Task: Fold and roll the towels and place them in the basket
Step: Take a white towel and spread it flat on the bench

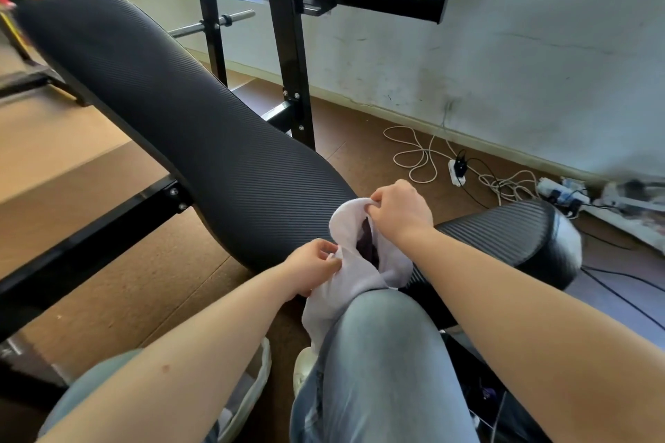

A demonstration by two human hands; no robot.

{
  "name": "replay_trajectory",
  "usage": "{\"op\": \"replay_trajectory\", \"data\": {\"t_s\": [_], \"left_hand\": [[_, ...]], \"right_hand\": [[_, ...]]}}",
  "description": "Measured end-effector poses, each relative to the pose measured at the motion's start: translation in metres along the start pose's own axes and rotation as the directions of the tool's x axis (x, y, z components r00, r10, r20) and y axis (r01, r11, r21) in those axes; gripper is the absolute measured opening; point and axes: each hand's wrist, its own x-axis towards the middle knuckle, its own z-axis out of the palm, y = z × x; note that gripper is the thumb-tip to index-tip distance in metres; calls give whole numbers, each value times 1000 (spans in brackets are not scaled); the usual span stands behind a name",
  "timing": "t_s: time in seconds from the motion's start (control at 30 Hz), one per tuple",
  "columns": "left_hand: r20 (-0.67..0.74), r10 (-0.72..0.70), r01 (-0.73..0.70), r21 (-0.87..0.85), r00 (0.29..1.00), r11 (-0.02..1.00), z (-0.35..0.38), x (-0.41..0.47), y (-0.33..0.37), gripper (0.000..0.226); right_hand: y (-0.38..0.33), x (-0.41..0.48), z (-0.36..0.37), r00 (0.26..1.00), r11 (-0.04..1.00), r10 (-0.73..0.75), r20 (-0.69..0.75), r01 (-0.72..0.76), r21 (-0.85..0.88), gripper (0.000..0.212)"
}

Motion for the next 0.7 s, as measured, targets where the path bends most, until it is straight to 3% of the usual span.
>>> {"op": "replay_trajectory", "data": {"t_s": [0.07, 0.13, 0.2, 0.3, 0.43, 0.5, 0.6, 0.63, 0.7], "left_hand": [[-17, -21, 20, -67, 1000, 998, 4, -3, 4, 44], [1, -63, 62, -204, 998, 977, 7, -2, 9, 59], [19, -11, 15, -205, 1000, 979, 8, -5, 15, 66], [-25, 88, -89, -70, 996, 994, 9, -2, 15, 38], [-110, -17, -14, -280, 994, 960, 4, 1, 0, 28], [-160, -107, 10, -512, 981, 859, 2, 0, -1, 13], [-181, -249, -14, -834, 951, 552, -7, 0, 10, 27], [-184, -260, -12, -836, 948, 548, -12, 0, 13, 28], [-189, -227, 36, -689, 955, 724, -16, -3, 14, 25]], "right_hand": [[-3, -1, -2, 1000, 1000, 11, -2, -11, 22, 23], [-6, -5, 0, 995, 997, -17, 102, 9, 80, 20], [-8, -9, 5, 975, 990, -56, 215, 27, 138, 11], [-5, -14, 11, 938, 992, -76, 339, 37, 123, 9], [8, -19, 9, 873, 999, -8, 488, -18, 50, 11], [10, -21, 7, 840, 998, 7, 543, -42, 53, 12], [6, -26, 4, 781, 999, -30, 624, 47, -10, 26], [5, -28, 4, 763, 998, -42, 645, 63, -10, 27], [2, -31, 2, 726, 999, -30, 687, 41, 1, 34]]}}
